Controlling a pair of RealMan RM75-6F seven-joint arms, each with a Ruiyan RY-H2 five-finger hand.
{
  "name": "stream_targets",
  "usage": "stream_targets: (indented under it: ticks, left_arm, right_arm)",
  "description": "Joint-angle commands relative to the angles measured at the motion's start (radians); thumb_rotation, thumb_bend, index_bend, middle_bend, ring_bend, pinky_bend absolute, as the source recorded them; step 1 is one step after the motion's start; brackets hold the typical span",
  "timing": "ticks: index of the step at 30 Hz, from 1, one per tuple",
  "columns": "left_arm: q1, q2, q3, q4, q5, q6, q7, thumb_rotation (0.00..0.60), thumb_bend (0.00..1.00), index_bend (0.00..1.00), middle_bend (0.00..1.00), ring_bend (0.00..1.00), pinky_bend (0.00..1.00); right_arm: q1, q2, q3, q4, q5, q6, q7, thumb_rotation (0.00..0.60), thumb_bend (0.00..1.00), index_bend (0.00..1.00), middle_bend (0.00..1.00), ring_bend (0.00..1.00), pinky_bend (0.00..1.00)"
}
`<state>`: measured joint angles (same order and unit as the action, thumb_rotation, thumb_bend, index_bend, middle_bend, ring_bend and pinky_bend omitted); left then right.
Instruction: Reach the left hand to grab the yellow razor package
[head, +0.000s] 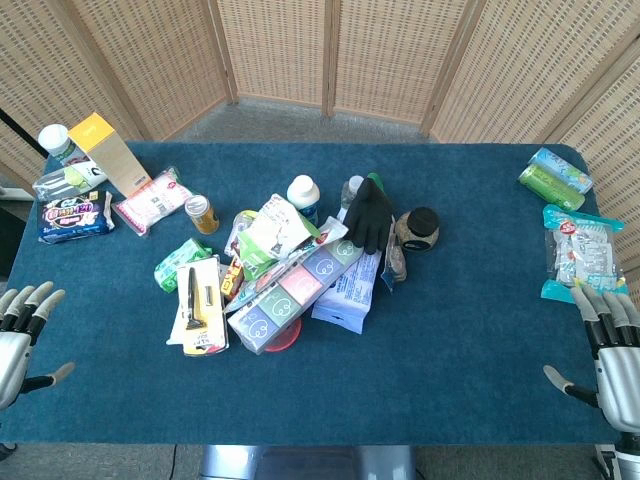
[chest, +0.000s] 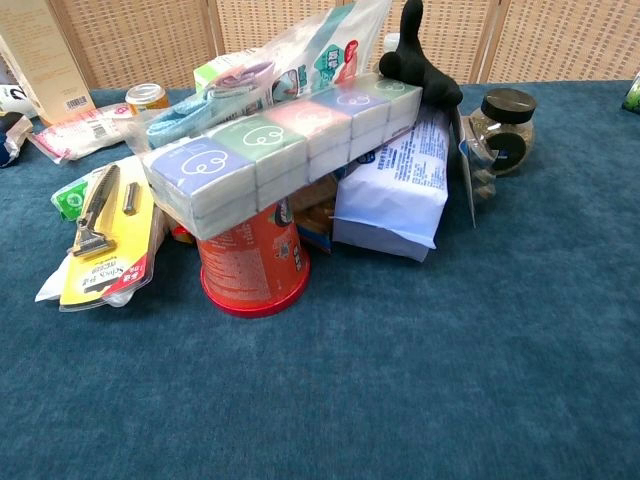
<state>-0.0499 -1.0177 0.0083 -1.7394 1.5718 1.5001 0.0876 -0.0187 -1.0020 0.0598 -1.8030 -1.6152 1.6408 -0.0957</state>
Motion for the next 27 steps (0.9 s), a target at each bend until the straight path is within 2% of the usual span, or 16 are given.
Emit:
stream_targets:
  ticks: [1, 6, 17, 20, 24, 27]
  left_arm:
    - [-0.005, -0.009, 0.006, 0.022, 0.025, 0.002, -0.017, 0.600, 0.00, 0.10, 0.00, 0.00, 0.00]
    - [-0.013, -0.023, 0.013, 0.060, 0.064, 0.009, -0.055, 0.600, 0.00, 0.11, 0.00, 0.00, 0.00]
    - [-0.021, -0.019, 0.007, 0.054, 0.083, 0.023, -0.051, 0.600, 0.00, 0.11, 0.00, 0.00, 0.00]
    - [-0.076, -0.022, -0.002, 0.106, 0.157, -0.004, -0.036, 0.600, 0.00, 0.10, 0.00, 0.00, 0.00]
    - [-0.203, -0.064, -0.024, 0.266, 0.289, -0.071, -0.025, 0.600, 0.00, 0.03, 0.00, 0.00, 0.00]
    - [-0.291, -0.091, -0.036, 0.356, 0.348, -0.134, 0.016, 0.600, 0.00, 0.00, 0.00, 0.00, 0.00]
  right_arm:
    - [0.001, 0.000, -0.001, 0.000, 0.001, -0.005, -0.002, 0.600, 0.00, 0.00, 0.00, 0.00, 0.00]
    - [-0.001, 0.000, -0.001, -0.006, -0.004, 0.002, -0.003, 0.600, 0.00, 0.00, 0.00, 0.00, 0.00]
    - [-0.007, 0.016, 0.000, -0.014, -0.007, 0.012, 0.024, 0.600, 0.00, 0.00, 0.00, 0.00, 0.00]
    - [-0.007, 0.017, 0.002, -0.015, -0.004, 0.012, 0.024, 0.600, 0.00, 0.00, 0.00, 0.00, 0.00]
    - [-0.007, 0.018, 0.003, -0.018, -0.005, 0.012, 0.023, 0.600, 0.00, 0.00, 0.00, 0.00, 0.00]
    - [-0.009, 0.019, 0.004, -0.023, -0.005, 0.017, 0.022, 0.600, 0.00, 0.00, 0.00, 0.00, 0.00]
